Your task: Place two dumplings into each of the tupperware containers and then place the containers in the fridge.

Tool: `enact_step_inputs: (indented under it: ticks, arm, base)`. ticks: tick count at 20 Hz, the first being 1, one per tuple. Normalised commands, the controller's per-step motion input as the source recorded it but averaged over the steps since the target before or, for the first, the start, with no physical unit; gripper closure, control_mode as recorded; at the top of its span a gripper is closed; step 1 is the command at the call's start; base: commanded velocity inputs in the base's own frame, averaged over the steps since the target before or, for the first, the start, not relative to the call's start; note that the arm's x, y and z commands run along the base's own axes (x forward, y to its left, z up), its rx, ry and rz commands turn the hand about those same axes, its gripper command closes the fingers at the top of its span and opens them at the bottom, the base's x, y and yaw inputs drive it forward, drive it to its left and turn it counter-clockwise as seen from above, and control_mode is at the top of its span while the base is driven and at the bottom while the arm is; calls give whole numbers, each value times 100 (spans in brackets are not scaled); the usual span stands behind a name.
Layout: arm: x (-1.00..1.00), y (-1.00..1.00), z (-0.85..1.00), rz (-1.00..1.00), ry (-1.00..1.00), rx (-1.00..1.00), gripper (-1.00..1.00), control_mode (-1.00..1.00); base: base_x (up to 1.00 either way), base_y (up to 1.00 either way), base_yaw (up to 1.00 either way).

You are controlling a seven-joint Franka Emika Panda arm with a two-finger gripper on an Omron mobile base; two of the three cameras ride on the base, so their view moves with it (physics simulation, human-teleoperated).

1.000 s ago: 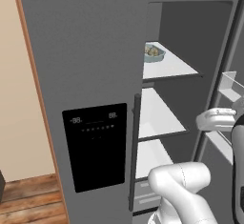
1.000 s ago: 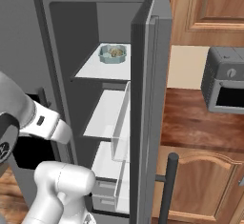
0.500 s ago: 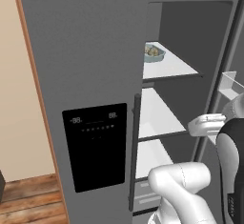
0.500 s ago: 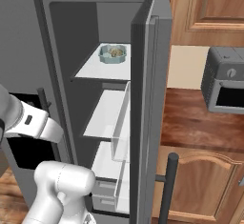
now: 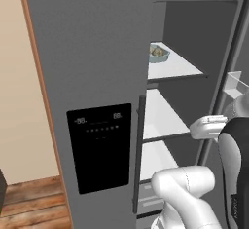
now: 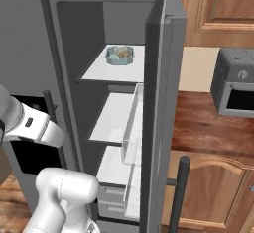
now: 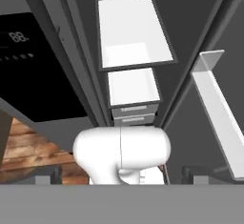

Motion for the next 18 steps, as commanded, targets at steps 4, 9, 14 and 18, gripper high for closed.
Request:
enact_step_inputs:
  ticks: [4,9,14,18]
  arm:
    - [0,0,0,0,0,0,-100,100]
    - [0,0,0,0,0,0,-100,100]
    - [0,0,0,0,0,0,-100,100]
    - [0,0,0,0,0,0,-100,100]
  base:
    - [-89,32,-4]
    - [-100,32,-6]
    - [-100,21,-32]
    - [-87,17,-88]
